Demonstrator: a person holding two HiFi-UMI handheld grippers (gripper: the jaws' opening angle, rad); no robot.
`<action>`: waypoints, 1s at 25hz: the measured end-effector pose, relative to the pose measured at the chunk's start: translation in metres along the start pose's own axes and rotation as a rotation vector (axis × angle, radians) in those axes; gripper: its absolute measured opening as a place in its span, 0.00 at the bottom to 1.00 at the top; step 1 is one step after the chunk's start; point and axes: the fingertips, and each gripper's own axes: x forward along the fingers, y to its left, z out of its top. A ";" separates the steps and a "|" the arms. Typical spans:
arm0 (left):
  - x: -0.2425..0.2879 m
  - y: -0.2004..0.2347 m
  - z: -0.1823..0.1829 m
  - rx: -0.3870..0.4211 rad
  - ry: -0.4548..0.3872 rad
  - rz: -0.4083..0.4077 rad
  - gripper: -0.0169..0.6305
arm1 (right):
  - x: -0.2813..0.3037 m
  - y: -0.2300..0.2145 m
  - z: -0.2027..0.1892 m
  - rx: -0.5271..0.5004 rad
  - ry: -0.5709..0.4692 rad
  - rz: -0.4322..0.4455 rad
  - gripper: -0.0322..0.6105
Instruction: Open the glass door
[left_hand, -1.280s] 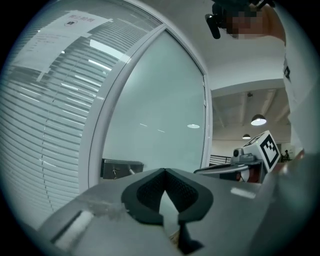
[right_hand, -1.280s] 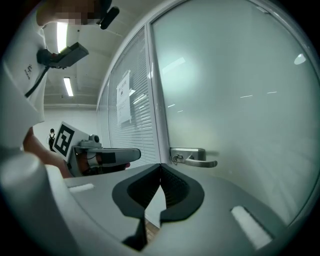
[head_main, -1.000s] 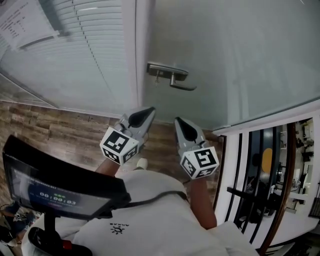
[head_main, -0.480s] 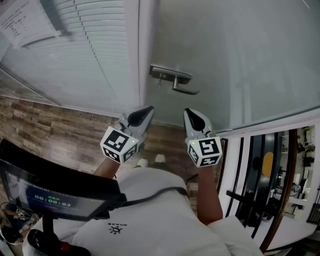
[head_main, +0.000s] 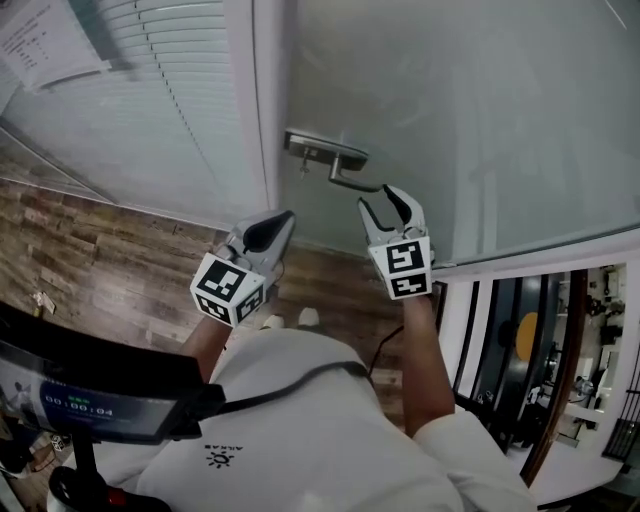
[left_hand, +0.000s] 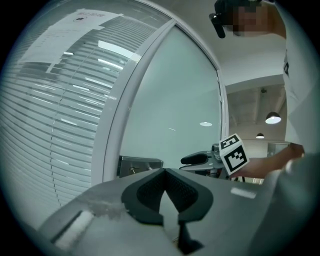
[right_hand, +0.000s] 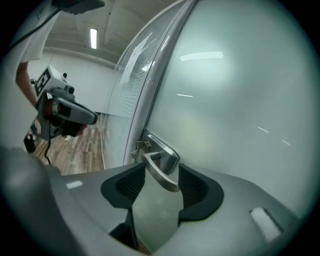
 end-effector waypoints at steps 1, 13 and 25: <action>0.000 -0.001 -0.001 -0.004 0.002 0.006 0.03 | 0.003 -0.004 -0.004 -0.037 0.018 -0.008 0.39; -0.008 -0.016 -0.011 -0.004 0.005 0.108 0.03 | 0.048 -0.010 -0.058 -0.478 0.205 0.016 0.46; -0.019 -0.006 -0.018 -0.009 0.023 0.146 0.03 | 0.067 -0.010 -0.055 -0.516 0.167 -0.070 0.31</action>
